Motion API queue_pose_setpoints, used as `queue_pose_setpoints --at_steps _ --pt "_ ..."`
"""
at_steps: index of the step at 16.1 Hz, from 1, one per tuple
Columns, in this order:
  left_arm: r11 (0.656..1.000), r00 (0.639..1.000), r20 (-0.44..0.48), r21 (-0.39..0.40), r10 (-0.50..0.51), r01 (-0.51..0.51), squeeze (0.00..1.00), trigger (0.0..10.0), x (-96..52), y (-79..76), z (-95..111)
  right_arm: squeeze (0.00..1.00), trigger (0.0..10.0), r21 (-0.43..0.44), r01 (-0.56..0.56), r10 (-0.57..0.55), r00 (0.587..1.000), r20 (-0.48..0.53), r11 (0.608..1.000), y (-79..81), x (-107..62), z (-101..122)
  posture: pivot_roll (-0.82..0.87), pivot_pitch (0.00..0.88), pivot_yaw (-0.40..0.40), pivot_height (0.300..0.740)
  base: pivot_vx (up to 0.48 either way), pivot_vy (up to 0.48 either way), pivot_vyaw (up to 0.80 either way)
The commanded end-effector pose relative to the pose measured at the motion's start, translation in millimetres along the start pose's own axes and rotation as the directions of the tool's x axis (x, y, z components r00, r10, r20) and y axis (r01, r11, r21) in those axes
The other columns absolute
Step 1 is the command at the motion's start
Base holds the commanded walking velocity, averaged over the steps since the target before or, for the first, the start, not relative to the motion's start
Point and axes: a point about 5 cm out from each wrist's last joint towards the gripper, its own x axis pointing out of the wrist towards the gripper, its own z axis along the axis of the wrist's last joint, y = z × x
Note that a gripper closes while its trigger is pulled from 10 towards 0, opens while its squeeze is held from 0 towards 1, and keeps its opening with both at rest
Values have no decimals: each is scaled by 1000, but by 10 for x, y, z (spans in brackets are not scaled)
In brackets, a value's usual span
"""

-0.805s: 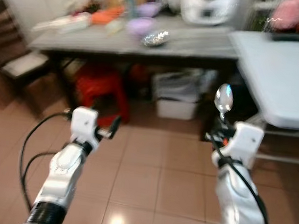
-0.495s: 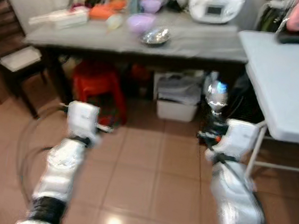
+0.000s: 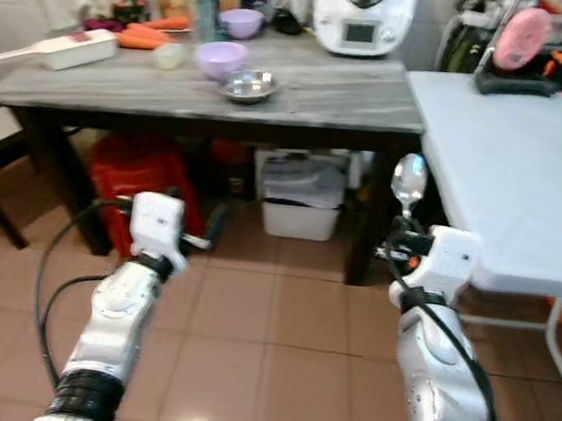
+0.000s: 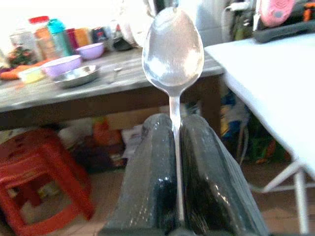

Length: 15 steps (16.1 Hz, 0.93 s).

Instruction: Setting the table

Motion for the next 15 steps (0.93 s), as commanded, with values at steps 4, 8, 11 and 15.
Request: queue_pose_setpoints --at_steps 4,8,11,15 --pt "999 1000 2 21 31 -31 0 10000 -15 146 42 0 10000 20 -22 22 1000 22 1000 97 15 43 3 0 48 740 325 0 0" --pt "999 1000 2 19 27 -27 0 10000 -7 137 47 0 10000 25 -19 19 1000 24 1000 95 20 45 4 0 51 740 415 0 0" --pt "1000 1000 1 18 24 -24 0 10000 -5 138 47 0 10000 25 -17 16 1000 24 1000 99 16 39 4 0 52 740 442 0 0" --pt "999 999 -32 -23 40 -41 0 10000 21 105 -8 0 10000 39 -5 5 1000 15 999 75 17 23 4 0 52 740 91 0 0"
